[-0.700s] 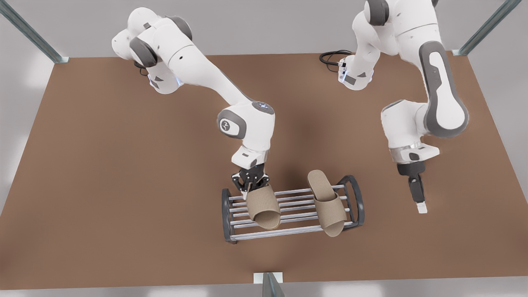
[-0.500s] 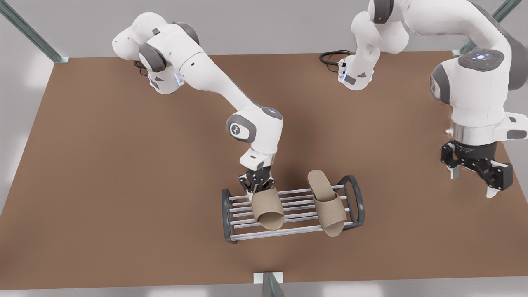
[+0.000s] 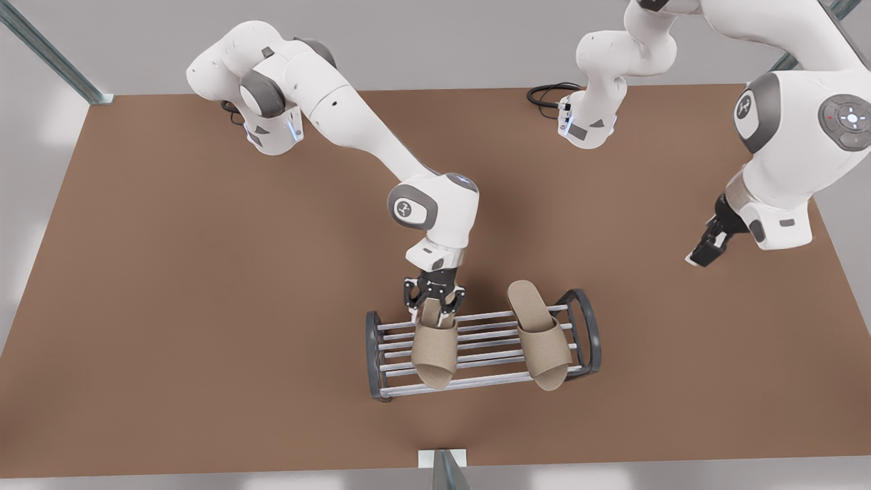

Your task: Place the right shoe on the shoe rack with the right arm, and place the left shoe on the shoe rack with the left arm

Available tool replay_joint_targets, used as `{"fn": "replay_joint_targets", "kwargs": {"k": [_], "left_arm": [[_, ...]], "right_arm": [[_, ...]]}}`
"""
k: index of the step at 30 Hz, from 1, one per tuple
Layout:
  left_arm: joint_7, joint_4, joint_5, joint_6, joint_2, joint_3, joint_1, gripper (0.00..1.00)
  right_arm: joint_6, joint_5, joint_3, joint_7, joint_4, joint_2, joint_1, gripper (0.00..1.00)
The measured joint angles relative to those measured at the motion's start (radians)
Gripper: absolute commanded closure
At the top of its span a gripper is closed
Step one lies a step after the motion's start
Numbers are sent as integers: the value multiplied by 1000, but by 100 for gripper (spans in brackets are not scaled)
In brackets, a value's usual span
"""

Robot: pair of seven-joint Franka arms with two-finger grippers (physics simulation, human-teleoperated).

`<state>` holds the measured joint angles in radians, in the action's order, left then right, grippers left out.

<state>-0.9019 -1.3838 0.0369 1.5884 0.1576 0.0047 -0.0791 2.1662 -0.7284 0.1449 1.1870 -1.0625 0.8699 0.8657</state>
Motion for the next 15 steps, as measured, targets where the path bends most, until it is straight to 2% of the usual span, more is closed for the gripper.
{"fn": "replay_joint_targets", "kwargs": {"k": [9,12,15], "left_arm": [[331,0,-1,-21,-2,0,-5,0],[410,0,-1,-26,-4,1,-6,0],[476,0,-1,-31,-9,1,-5,0]], "right_arm": [[-14,12,-12,6,4,-19,-9,0],[-60,138,-15,-17,4,-126,-9,0],[-185,363,-12,-61,3,-349,-42,0]]}}
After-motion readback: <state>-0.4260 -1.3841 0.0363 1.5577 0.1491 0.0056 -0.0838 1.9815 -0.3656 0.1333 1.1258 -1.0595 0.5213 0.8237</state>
